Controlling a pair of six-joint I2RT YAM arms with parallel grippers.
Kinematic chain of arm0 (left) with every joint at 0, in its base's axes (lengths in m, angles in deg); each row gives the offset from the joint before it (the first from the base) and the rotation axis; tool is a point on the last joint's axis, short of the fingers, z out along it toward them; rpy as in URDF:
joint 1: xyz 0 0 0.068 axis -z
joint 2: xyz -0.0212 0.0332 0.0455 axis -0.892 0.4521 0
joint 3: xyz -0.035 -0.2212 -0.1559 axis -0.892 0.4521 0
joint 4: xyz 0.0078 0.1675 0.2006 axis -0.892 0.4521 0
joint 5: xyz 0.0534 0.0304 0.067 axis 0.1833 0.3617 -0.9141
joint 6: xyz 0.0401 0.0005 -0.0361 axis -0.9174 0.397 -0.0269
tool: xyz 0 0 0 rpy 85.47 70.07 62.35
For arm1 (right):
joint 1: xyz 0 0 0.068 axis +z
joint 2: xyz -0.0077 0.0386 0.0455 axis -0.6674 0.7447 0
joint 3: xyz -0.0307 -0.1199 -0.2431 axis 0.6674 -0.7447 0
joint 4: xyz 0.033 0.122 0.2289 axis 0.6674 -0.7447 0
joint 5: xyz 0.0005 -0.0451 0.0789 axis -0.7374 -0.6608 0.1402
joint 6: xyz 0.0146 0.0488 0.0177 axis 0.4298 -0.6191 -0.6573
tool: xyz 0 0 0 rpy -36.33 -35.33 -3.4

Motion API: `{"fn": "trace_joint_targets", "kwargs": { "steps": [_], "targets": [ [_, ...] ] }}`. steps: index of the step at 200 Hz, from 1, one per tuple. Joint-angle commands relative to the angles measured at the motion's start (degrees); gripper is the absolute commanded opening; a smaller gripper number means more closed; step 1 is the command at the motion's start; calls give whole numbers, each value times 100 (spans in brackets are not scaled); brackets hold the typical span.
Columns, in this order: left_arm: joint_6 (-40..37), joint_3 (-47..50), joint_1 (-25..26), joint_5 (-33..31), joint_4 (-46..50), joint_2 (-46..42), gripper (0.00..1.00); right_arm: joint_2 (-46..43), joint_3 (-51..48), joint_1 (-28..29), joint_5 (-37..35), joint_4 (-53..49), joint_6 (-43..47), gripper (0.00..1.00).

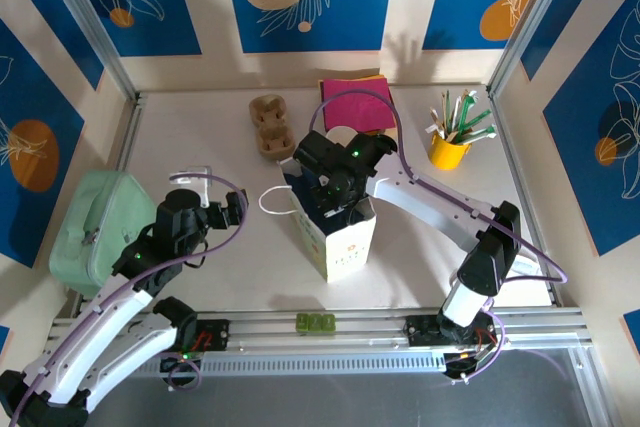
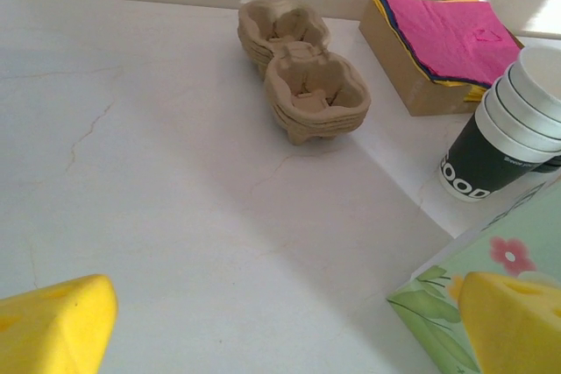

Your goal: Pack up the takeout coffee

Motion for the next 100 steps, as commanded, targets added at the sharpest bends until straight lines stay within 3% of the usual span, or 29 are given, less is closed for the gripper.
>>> {"fn": "trace_joint_targets", "kwargs": {
  "steps": [1,40,100],
  "targets": [
    [-35,73,-61,-140,88,-143,100,-84,245,115,-167,-180,-83,17],
    [-79,25,-61,-213,195,-181,99,-103,793,139,-420,-603,-79,27],
    [-124,-52,-62,-249,235,-192,99,-211,1365,222,-390,-707,79,28]
  ]
}}
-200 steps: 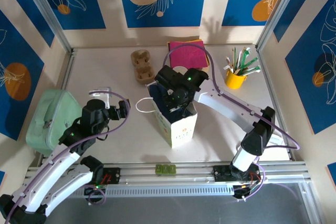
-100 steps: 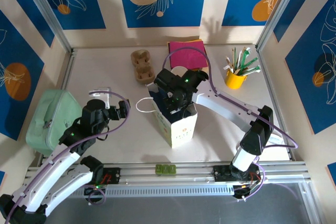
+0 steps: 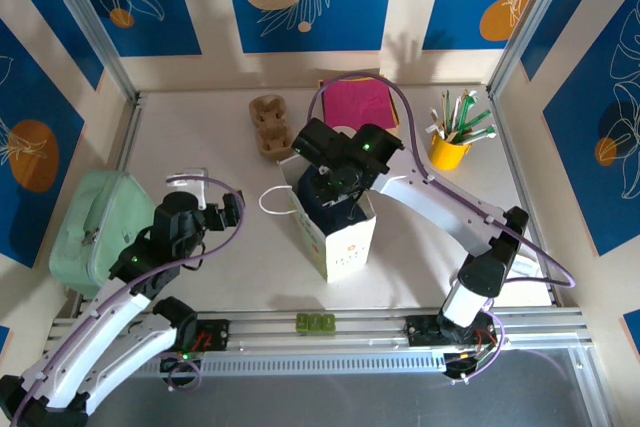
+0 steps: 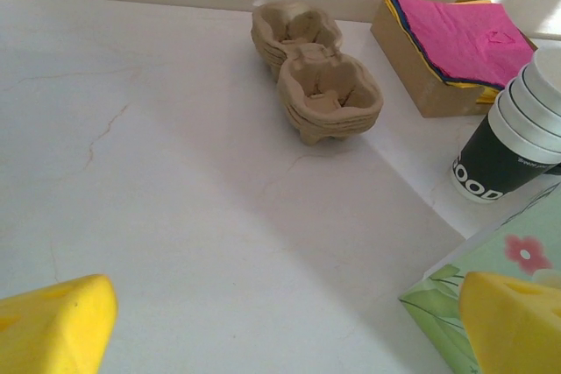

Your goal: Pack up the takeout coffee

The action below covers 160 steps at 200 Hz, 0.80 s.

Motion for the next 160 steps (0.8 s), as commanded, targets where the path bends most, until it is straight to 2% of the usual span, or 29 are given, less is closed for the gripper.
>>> {"fn": "trace_joint_targets", "kwargs": {
  "steps": [1,51,91,116,133,160],
  "targets": [
    [-108,-70,-61,-118,92,-53,99,-201,301,67,-16,-183,81,28],
    [-257,-237,-68,-239,95,-19,99,-411,876,68,155,-47,434,34],
    [-393,-333,-60,-476,-24,75,99,-880,894,-55,-296,411,757,48],
    [-518,-400,-64,-653,-96,199,99,-1422,309,-405,-306,1149,861,62],
    [-623,-404,-66,-814,-206,273,100,-1793,-129,-758,-292,1600,820,66],
    [-827,-404,-69,-1126,-411,380,99,-2390,-807,-1624,30,2126,677,70]
  ]
}}
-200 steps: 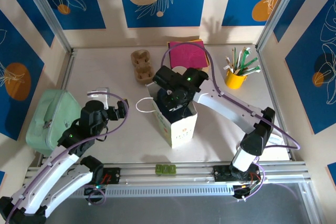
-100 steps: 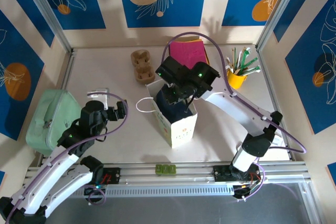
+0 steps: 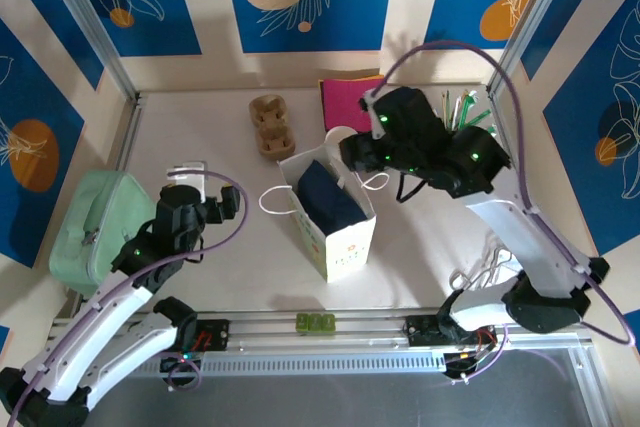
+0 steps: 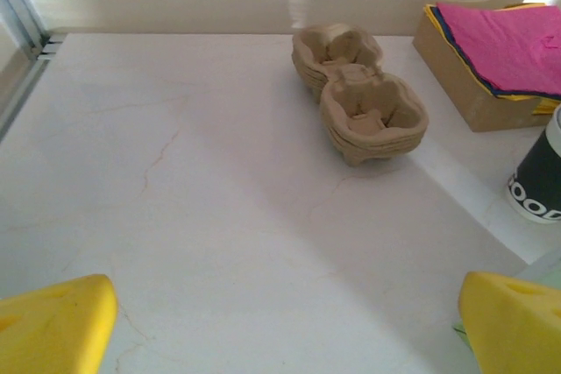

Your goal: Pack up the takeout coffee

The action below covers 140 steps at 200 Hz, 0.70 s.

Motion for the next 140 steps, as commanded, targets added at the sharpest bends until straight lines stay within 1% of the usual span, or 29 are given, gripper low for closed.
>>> {"fn": "trace_joint_targets", "kwargs": {
  "steps": [1,17,28,40,59,98,123,140],
  "targets": [
    [-310,-163,-73,-444,-307,51,99,-450,-483,-591,185,748,-82,70],
    [-348,-160,-86,-718,-388,139,99,-782,-892,-1117,312,977,-125,76],
    [-357,-145,-112,-862,-445,200,99,-1005,-1185,-1487,392,1115,-112,77],
    [-386,-126,-145,-1014,-526,270,99,-1238,-1472,-1848,420,1224,-114,82],
    [-469,-71,-206,-1167,-716,369,99,-1634,-2002,-2410,591,1501,-82,91],
    [-639,44,-458,-1391,-1106,496,99,-2270,-2933,-3495,994,1982,-84,100],
    [-700,183,-670,-1390,-1452,596,99,-2528,-3410,-4083,1187,2239,-57,99],
    [-782,314,-818,-1434,-1788,736,99,-2677,-3809,-4408,1316,2586,-21,99]
  ]
}}
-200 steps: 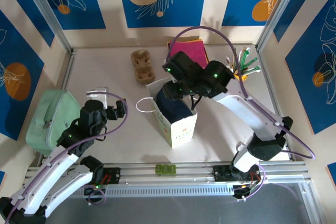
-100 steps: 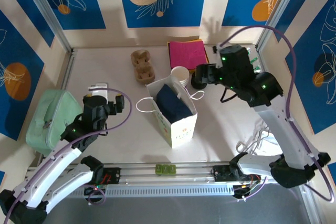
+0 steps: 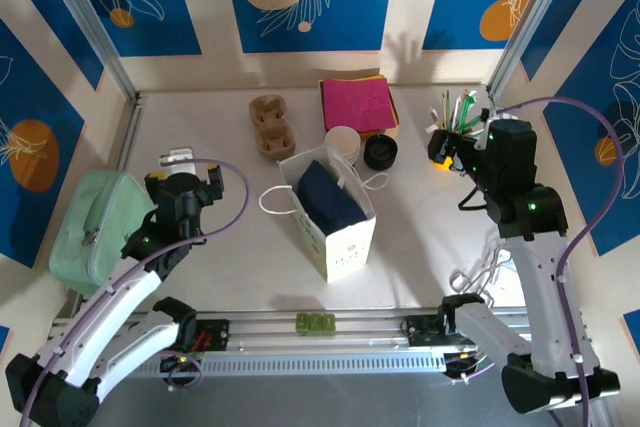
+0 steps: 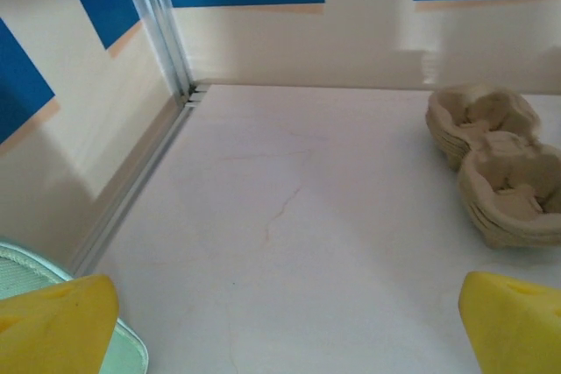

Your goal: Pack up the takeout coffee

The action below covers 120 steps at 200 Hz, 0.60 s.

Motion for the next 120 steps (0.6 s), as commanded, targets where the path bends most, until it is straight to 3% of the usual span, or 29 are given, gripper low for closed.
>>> {"fn": "trace_joint_targets", "kwargs": {
  "steps": [1,44,120],
  "targets": [
    [-195,194,-218,-211,-642,145,99,-220,-455,-384,392,662,82,99],
    [-46,476,-650,-303,-1259,624,99,-400,-2260,-1104,439,2299,-36,99],
    [-426,1219,-1063,-242,-3049,1715,99,145,-4429,-623,157,5503,699,99]
  ]
}}
